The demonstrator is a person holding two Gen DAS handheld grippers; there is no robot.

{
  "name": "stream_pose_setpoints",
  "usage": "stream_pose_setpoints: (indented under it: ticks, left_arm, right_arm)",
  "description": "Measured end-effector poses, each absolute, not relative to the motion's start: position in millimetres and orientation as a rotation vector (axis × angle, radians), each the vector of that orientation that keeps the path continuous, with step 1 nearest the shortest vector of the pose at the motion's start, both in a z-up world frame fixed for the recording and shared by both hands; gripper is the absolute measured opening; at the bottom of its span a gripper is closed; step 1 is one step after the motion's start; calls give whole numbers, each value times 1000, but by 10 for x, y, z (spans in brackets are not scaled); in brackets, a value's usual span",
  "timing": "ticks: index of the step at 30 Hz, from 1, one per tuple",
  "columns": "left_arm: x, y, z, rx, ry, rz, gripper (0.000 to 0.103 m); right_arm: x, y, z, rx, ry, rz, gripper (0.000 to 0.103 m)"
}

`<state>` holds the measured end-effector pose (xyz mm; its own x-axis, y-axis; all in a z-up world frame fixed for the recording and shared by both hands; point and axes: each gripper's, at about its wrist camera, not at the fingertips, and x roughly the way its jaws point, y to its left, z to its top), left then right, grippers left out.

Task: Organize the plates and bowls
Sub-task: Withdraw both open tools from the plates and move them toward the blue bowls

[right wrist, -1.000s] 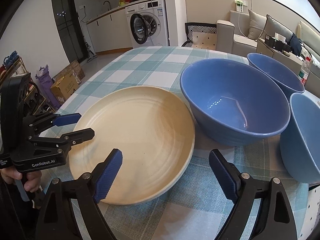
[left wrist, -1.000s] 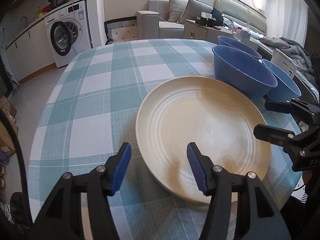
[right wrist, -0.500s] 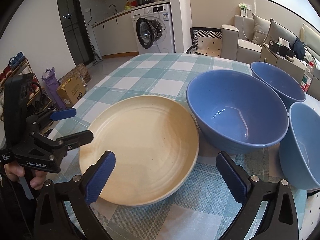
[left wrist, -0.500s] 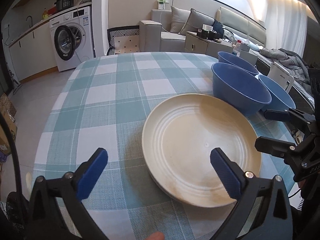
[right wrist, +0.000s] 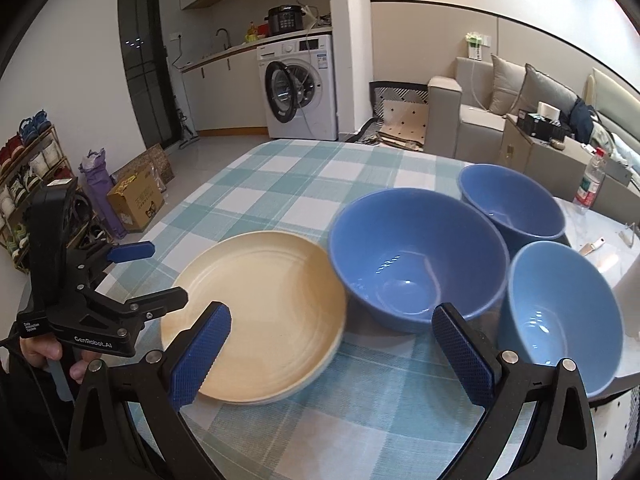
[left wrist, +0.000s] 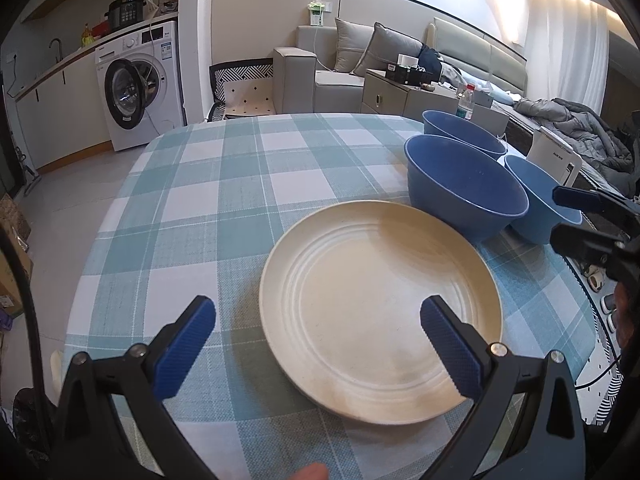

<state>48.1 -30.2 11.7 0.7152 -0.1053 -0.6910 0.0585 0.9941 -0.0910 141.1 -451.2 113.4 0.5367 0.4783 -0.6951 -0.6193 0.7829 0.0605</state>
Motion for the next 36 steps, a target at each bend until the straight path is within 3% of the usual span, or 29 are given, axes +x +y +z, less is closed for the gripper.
stream_pose_setpoints:
  ticks: [36]
  left_arm:
    - [1220, -1118, 625, -42, 706, -211, 103]
  right_arm:
    - [1890, -5851, 1608, -41, 717, 436, 102]
